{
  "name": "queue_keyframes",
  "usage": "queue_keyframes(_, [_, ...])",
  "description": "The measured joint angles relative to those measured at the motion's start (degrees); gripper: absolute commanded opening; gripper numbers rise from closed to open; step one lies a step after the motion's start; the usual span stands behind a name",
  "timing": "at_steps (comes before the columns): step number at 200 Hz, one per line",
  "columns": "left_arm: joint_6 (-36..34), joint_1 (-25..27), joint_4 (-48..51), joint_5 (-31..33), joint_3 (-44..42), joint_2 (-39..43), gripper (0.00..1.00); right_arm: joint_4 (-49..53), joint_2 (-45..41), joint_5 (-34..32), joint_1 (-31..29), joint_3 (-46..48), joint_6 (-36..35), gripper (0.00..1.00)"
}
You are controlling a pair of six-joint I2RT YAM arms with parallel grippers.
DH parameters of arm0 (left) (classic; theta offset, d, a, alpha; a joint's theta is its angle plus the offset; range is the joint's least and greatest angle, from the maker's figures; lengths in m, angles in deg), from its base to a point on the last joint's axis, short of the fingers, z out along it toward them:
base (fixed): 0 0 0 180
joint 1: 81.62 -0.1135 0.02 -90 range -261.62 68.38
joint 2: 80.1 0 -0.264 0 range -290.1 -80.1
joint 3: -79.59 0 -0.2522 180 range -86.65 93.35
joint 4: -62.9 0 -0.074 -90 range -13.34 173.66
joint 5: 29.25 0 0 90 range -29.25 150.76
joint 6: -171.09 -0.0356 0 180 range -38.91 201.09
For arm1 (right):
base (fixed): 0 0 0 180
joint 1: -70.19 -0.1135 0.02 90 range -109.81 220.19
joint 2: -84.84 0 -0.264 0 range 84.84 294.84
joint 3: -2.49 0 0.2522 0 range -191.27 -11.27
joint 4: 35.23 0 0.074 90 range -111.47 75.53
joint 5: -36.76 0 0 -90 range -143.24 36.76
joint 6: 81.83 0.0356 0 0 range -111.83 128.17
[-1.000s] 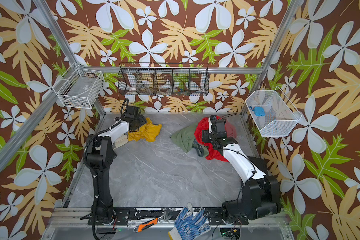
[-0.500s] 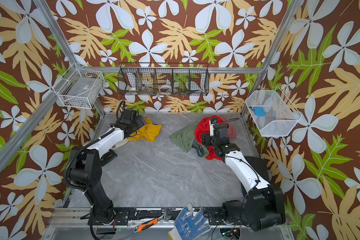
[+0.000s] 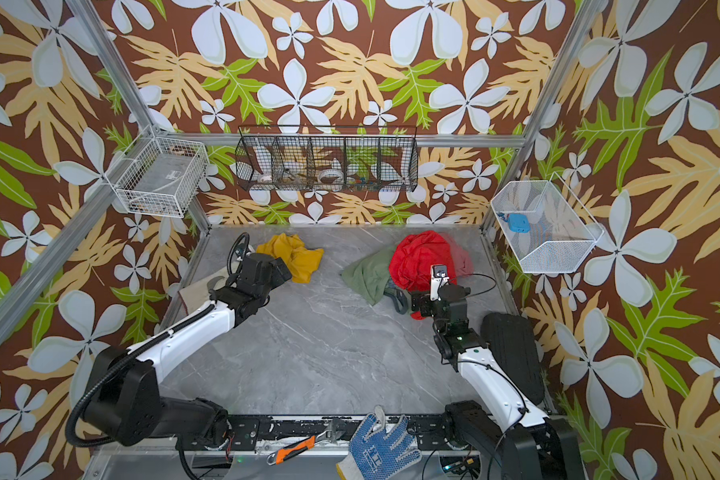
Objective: Pick out a specific cloth from the pile
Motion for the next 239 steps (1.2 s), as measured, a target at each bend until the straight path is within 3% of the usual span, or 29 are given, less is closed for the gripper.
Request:
queue_keyframes(73, [0.2, 2.3, 0.6, 8.9, -14.3, 16.9, 1.0, -15.3, -2.0, -3.9, 0.3, 13.1, -2.0, 0.99])
queue_keyframes(117, [-2.8, 2.5, -0.6, 12.7, -19.1, 21.3, 1.0, -28.8, 4.0, -5.4, 1.6, 18.6, -2.4, 1.0])
queue_keyframes(154, [-9.0, 2.7, -5.8, 15.9, -22.6, 21.6, 1.0, -38.9, 15.5, -5.3, 2.1, 17.0, -2.4, 1.0])
queue_keyframes(181, [-14.3, 2.7, -14.0, 18.0, -27.3, 20.0, 1.0, -45.3, 24.2, -1.8, 8.4, 15.0, -0.2, 1.0])
queue_keyframes(239, [-29.9, 0.7, -31.2, 20.6, -32.4, 18.7, 1.0, -48.2, 26.0, 2.6, 9.0, 14.1, 1.6, 1.0])
